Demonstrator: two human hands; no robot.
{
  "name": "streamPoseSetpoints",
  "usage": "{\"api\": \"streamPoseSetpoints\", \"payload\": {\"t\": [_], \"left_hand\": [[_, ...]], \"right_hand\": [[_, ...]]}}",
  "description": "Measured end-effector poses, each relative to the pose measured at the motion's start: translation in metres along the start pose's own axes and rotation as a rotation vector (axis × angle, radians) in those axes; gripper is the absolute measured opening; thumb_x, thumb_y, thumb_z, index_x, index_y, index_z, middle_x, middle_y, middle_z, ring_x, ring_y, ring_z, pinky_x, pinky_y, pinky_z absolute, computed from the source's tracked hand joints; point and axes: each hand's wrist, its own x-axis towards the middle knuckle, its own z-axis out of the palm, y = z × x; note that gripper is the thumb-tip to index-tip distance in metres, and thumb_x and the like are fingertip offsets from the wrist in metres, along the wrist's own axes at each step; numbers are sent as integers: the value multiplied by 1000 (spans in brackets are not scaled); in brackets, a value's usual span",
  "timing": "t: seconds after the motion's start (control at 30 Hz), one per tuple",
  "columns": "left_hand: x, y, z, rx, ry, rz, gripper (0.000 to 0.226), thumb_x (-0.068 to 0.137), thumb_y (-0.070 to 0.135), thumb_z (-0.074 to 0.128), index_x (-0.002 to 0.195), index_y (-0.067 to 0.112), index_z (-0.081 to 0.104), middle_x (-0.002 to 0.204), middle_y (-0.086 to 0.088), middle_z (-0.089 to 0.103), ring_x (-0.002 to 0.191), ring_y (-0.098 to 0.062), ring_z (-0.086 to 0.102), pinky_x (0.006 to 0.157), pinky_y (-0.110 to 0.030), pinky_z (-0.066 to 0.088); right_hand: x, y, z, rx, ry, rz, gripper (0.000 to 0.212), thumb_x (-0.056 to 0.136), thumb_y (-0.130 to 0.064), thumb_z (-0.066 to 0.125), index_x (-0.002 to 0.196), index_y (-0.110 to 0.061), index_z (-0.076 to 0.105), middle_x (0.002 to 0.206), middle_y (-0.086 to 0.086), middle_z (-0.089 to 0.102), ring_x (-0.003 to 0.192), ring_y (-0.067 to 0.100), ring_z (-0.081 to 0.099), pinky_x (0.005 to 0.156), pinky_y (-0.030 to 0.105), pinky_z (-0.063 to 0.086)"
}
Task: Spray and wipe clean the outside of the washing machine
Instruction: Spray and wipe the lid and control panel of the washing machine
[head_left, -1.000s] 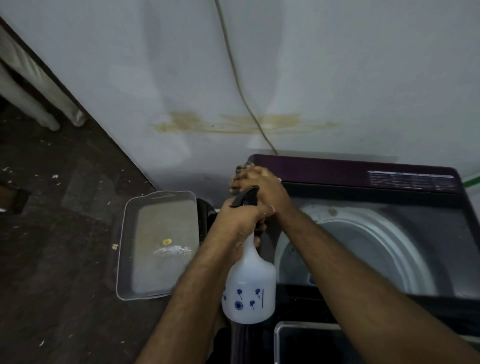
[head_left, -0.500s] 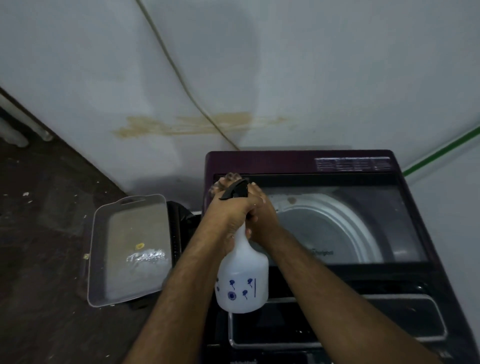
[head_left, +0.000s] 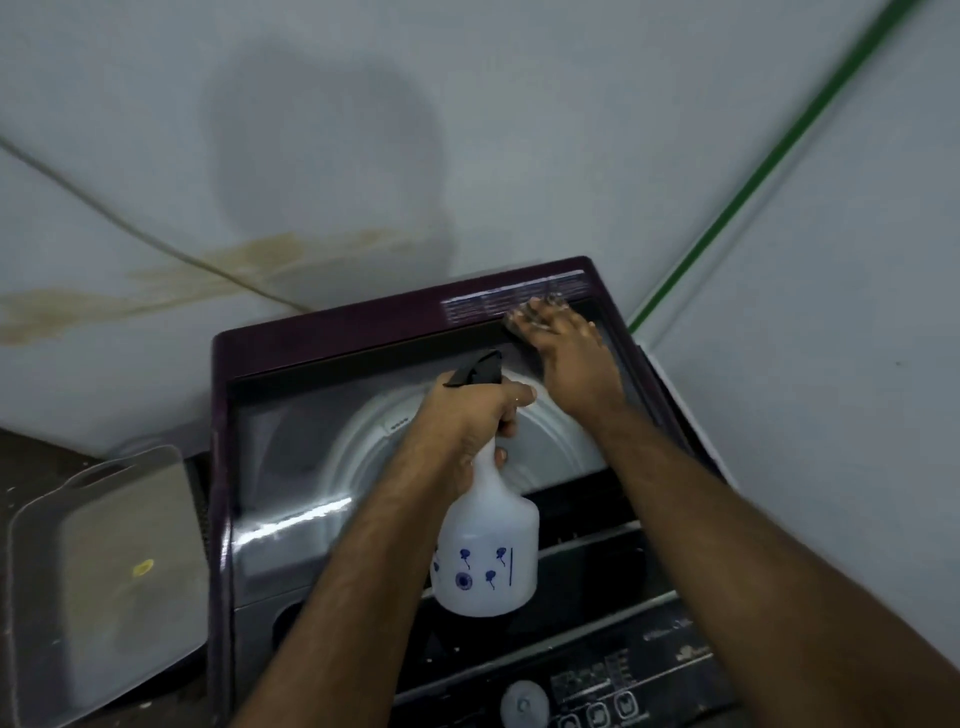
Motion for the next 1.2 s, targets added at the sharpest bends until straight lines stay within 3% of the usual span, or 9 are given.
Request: {"api": "streamPoseSetpoints", "payload": {"t": [0.07, 0.23, 0.53, 0.67, 0.77, 0.93, 1.07, 1.13, 1.2], "left_hand": [[0, 1, 23, -1, -25, 1, 24, 88, 10, 78, 73, 15, 59, 62, -1, 53, 58, -14, 54, 43, -23, 40], [-5, 1, 60, 4, -76, -17, 21, 89, 8, 76, 76, 16, 62, 62, -1, 52, 58, -13, 52, 42, -22, 39], [-19, -19, 19, -20, -49, -22, 13, 87, 9, 76, 81, 12, 66, 62, -1, 54, 59, -14, 54, 49, -25, 41], [-29, -32, -32, -34, -15, -36, 19, 87, 12, 78, 80, 14, 60, 64, -1, 57, 55, -11, 56, 44, -23, 42], [-44, -41, -83, -41, 27, -29, 13, 89, 11, 76, 87, 13, 63, 66, -2, 57, 58, -12, 57, 46, -24, 44], [-71, -68, -174, -78, 111, 7, 13, 88, 8, 75, 83, 11, 64, 65, -4, 57, 60, -17, 55, 46, -26, 40], [-85, -84, -222, -92, 158, 5, 13, 88, 7, 74, 83, 10, 63, 61, -4, 54, 56, -16, 52, 43, -24, 38], [-89, -89, -235, -83, 167, 0, 11, 88, 8, 74, 86, 10, 64, 62, -3, 55, 56, -15, 53, 44, -24, 40], [-90, -94, -242, -87, 167, 4, 10, 88, 8, 75, 89, 8, 65, 62, -3, 56, 56, -15, 54, 44, -24, 40]], "right_hand": [[-10, 35, -15, 16, 64, 33, 56, 97, -18, 34, 145, -37, 55, 157, 0, 46, 143, 30, 41, 118, 49, 36], [-39, 52, -21, 10, 76, 148, 57, 97, -7, 49, 150, -29, 51, 160, 4, 42, 144, 34, 36, 119, 48, 35], [-81, -54, 13, -129, 92, 517, 68, 95, -29, 59, 158, -21, 34, 161, 16, 32, 148, 44, 27, 116, 55, 32], [-76, -129, 30, -89, 111, 368, 46, 98, -37, 45, 141, -23, 50, 137, 10, 50, 121, 34, 49, 97, 45, 48], [-67, -190, 40, 78, 78, 248, 27, 101, -28, 47, 120, -13, 60, 120, 9, 52, 107, 31, 46, 94, 46, 45], [-54, -260, 77, 100, 45, 116, 45, 95, -33, 54, 140, -30, 59, 138, 8, 45, 121, 31, 37, 103, 46, 38], [-50, -303, 101, 175, 24, 52, 53, 100, -30, 37, 148, -14, 51, 166, 6, 27, 155, 32, 12, 122, 53, 26], [-51, -315, 109, 111, -22, -17, 53, 105, -28, 36, 154, -9, 39, 171, 3, 11, 158, 29, 0, 126, 53, 16], [-50, -324, 113, 125, -60, -39, 51, 106, -24, 40, 155, -12, 37, 171, 3, 13, 158, 26, 2, 126, 50, 15]]}}
